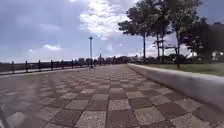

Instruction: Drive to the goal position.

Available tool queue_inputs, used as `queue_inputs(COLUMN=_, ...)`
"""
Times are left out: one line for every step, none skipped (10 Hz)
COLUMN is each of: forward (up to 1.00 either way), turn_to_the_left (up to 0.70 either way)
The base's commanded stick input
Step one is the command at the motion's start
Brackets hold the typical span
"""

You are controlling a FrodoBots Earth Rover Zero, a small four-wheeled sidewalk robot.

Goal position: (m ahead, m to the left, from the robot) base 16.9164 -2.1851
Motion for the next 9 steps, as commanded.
queue_inputs(forward=0.45, turn_to_the_left=0.00)
queue_inputs(forward=0.45, turn_to_the_left=0.00)
queue_inputs(forward=0.45, turn_to_the_left=0.00)
queue_inputs(forward=0.45, turn_to_the_left=0.00)
queue_inputs(forward=0.45, turn_to_the_left=0.00)
queue_inputs(forward=0.45, turn_to_the_left=0.00)
queue_inputs(forward=0.45, turn_to_the_left=0.00)
queue_inputs(forward=0.45, turn_to_the_left=0.00)
queue_inputs(forward=0.45, turn_to_the_left=0.00)
